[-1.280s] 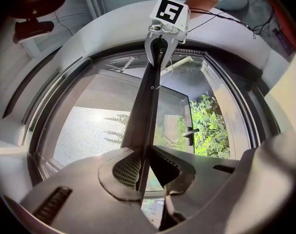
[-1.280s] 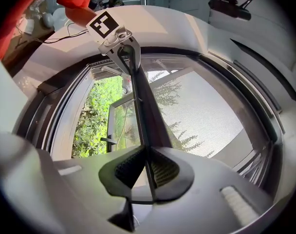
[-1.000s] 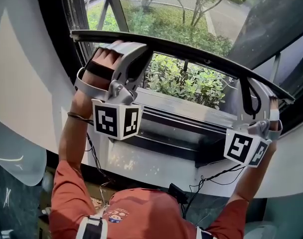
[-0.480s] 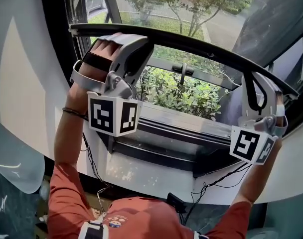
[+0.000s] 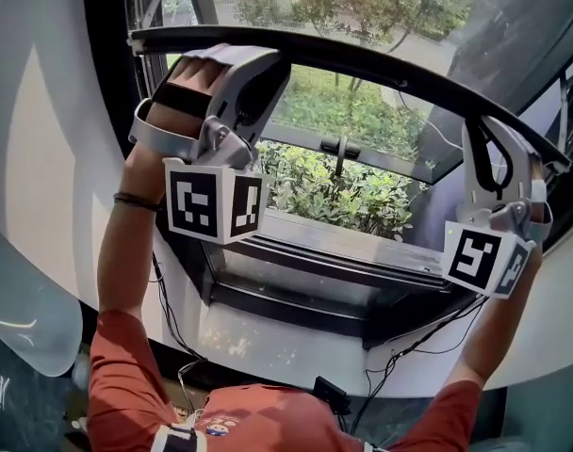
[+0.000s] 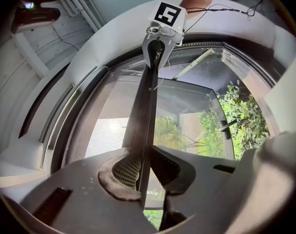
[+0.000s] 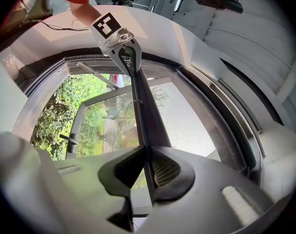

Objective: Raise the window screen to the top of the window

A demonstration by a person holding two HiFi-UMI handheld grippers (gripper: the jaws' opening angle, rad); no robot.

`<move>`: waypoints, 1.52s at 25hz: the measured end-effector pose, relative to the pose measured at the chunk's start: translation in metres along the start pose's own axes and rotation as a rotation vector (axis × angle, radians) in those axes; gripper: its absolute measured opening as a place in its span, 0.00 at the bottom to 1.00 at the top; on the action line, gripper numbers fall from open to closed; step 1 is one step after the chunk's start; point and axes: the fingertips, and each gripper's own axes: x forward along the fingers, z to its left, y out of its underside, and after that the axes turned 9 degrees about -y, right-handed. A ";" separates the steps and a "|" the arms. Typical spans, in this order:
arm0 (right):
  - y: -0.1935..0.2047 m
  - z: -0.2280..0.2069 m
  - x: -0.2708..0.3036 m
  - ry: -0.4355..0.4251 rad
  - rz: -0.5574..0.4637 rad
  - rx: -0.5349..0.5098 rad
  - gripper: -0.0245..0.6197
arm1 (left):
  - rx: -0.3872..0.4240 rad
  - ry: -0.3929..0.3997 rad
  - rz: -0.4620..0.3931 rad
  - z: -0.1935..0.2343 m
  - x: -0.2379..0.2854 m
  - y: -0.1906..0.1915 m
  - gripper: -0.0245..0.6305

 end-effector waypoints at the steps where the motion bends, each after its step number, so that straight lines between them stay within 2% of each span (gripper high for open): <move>1: -0.001 -0.006 0.002 0.006 0.001 -0.002 0.13 | 0.010 -0.014 0.002 0.005 0.004 0.000 0.13; 5: -0.004 -0.020 0.005 -0.005 0.001 -0.006 0.13 | 0.057 -0.001 0.023 0.017 0.012 0.000 0.13; 8: -0.005 -0.029 0.008 0.034 0.006 -0.027 0.13 | 0.100 -0.045 0.022 0.024 0.017 0.001 0.13; 11: -0.007 -0.034 0.008 0.038 0.003 -0.004 0.14 | 0.109 -0.056 0.022 0.027 0.019 0.000 0.13; 14: -0.007 -0.043 0.009 0.079 0.004 -0.026 0.14 | 0.141 -0.108 0.022 0.035 0.024 -0.001 0.12; 16: -0.007 -0.046 0.010 0.079 0.003 -0.022 0.14 | 0.138 -0.112 0.025 0.038 0.026 -0.002 0.12; 22: -0.008 -0.064 0.014 0.160 0.010 -0.055 0.12 | 0.140 -0.141 0.035 0.053 0.037 -0.003 0.13; 26: -0.009 -0.084 0.018 0.218 0.058 -0.114 0.10 | 0.151 -0.184 0.052 0.070 0.048 -0.003 0.13; 33: -0.013 -0.113 0.026 0.236 0.107 -0.143 0.10 | 0.166 -0.218 0.075 0.096 0.064 -0.003 0.13; 38: -0.022 -0.148 0.037 0.263 0.125 -0.167 0.10 | 0.161 -0.240 0.093 0.127 0.083 0.001 0.13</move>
